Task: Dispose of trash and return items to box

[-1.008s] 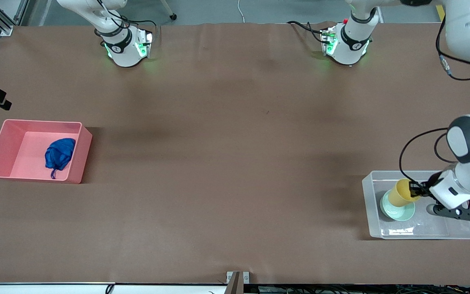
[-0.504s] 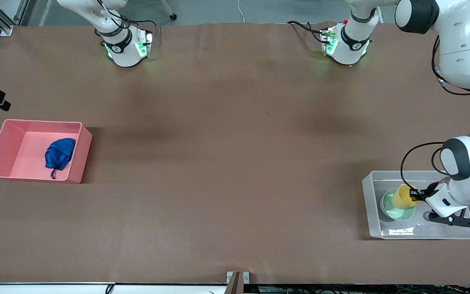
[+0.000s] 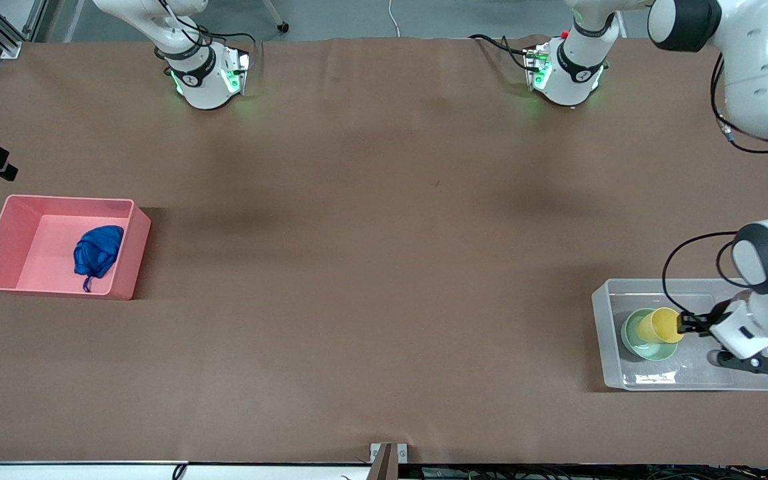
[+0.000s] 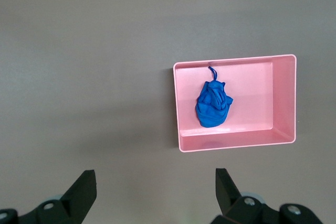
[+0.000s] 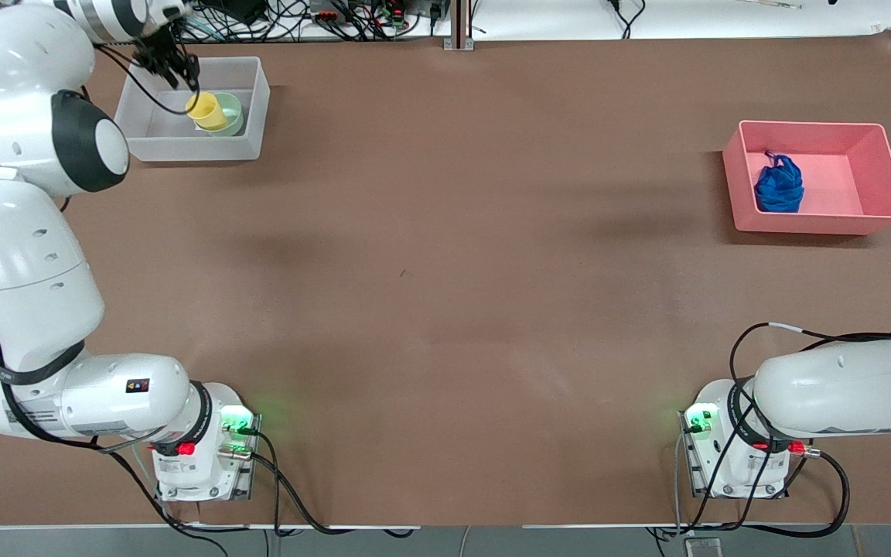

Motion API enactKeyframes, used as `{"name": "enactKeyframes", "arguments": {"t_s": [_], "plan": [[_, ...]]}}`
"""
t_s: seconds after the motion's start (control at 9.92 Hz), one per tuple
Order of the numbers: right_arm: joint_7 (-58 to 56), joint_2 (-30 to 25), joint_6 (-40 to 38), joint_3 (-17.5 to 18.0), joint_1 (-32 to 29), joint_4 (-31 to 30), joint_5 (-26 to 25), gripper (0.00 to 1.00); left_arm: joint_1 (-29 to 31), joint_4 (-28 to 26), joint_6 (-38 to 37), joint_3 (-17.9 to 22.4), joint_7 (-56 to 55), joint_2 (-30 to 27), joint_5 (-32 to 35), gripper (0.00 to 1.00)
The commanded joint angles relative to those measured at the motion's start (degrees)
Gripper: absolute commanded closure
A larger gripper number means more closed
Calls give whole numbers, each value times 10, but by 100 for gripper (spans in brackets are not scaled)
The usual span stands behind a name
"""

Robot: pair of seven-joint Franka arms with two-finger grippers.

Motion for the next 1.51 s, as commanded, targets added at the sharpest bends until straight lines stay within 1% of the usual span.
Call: {"name": "enactKeyframes", "arguments": {"t_s": [0.0, 0.2, 0.4, 0.5, 0.61, 0.71, 0.81, 0.91, 1.11, 1.21, 1.31, 1.41], "plan": [[0, -4, -2, 7, -8, -1, 2, 0, -6, -49, -19, -1, -4, -82, -5, 0], [0, -4, -4, 7, -8, -1, 1, 0, -18, -125, -16, 0, -21, -182, 1, 0], [0, -4, -4, 7, -9, -1, 0, 0, -22, -244, -16, -5, -55, -307, 4, 0], [0, -4, -3, 7, -9, -1, 0, 0, -20, -294, -16, -16, -65, -365, 4, 1], [0, -4, -4, 7, -9, -1, 0, 0, -19, -313, -31, -25, -113, -403, 4, 2], [0, -4, -4, 7, -9, -1, 0, 0, -19, -301, -85, -38, -134, -414, 5, 0], [0, -4, -3, 7, -9, -1, 0, 0, -17, -270, -134, -48, -148, -414, 13, 0], [0, -4, -4, 7, -9, -1, 0, 0, -16, -224, -186, -55, -161, -408, 14, 0], [0, -4, -4, 7, -9, -1, 0, 0, -19, -158, -231, -70, -186, -390, 33, 0], [0, -4, -4, 7, -9, -1, 0, 0, -20, -142, -248, -74, -185, -386, 46, 0], [0, -4, -4, 7, -9, -1, 0, 0, -20, -139, -260, -73, -187, -389, 46, 0], [0, -4, -4, 7, -9, -1, 1, 0, -21, -148, -285, -74, -189, -396, 47, 0]]}}
